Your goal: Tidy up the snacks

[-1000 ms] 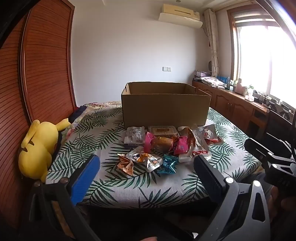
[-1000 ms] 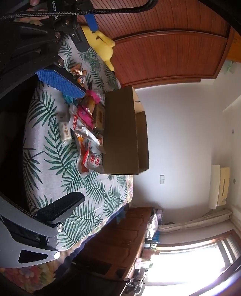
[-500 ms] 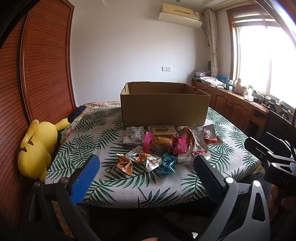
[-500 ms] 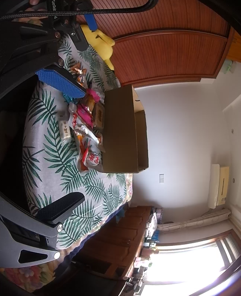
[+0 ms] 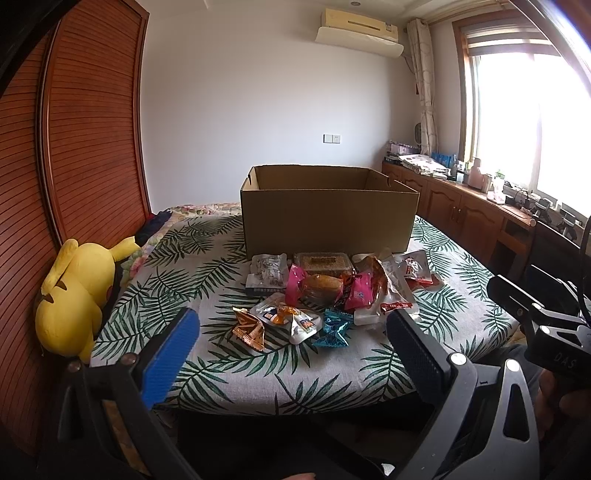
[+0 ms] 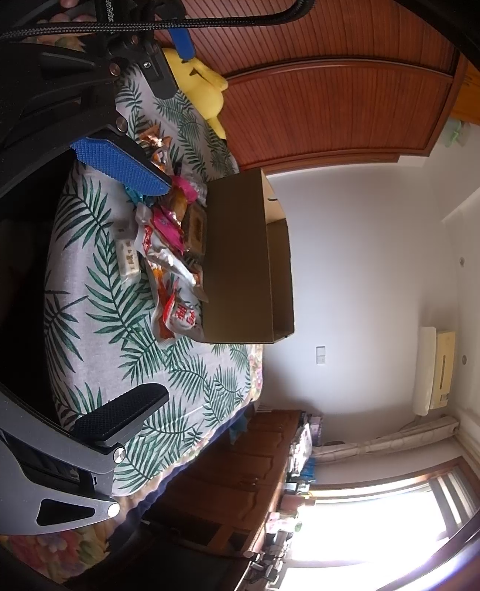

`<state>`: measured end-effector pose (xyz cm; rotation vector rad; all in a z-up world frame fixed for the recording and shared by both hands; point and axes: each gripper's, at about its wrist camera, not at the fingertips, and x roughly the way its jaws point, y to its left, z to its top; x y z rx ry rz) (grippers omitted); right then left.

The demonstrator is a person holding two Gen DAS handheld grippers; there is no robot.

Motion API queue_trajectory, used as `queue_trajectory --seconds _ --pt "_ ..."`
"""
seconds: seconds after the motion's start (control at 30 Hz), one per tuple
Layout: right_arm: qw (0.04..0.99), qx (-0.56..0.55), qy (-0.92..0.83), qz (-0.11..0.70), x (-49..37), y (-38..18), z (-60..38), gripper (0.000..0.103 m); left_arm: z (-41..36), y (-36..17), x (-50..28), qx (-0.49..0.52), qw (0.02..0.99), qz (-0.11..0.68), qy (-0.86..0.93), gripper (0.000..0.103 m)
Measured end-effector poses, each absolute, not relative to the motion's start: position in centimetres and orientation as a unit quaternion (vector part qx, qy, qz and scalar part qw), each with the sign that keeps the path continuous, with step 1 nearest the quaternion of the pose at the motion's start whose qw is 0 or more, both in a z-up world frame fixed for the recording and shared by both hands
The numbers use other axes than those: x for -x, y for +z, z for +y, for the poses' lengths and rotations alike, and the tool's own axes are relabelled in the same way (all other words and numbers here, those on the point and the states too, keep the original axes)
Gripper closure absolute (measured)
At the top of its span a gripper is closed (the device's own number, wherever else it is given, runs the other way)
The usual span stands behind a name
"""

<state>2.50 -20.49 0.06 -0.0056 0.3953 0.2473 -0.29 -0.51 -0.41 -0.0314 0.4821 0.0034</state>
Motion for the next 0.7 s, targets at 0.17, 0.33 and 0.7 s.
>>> queue_trajectory --seconds 0.17,0.33,0.7 --pt "0.973 0.003 0.122 0.195 -2.47 0.06 -20.48 0.000 -0.40 0.09 0.52 0.017 0.972 0.236 -0.001 0.001" --pt "0.973 0.002 0.122 0.194 -2.49 0.18 -20.60 0.000 -0.40 0.35 0.77 0.018 0.972 0.234 -0.003 0.001" --pt "0.973 0.003 0.121 0.194 -2.38 0.21 -20.59 0.000 -0.44 0.42 0.87 0.018 0.972 0.233 -0.003 0.001"
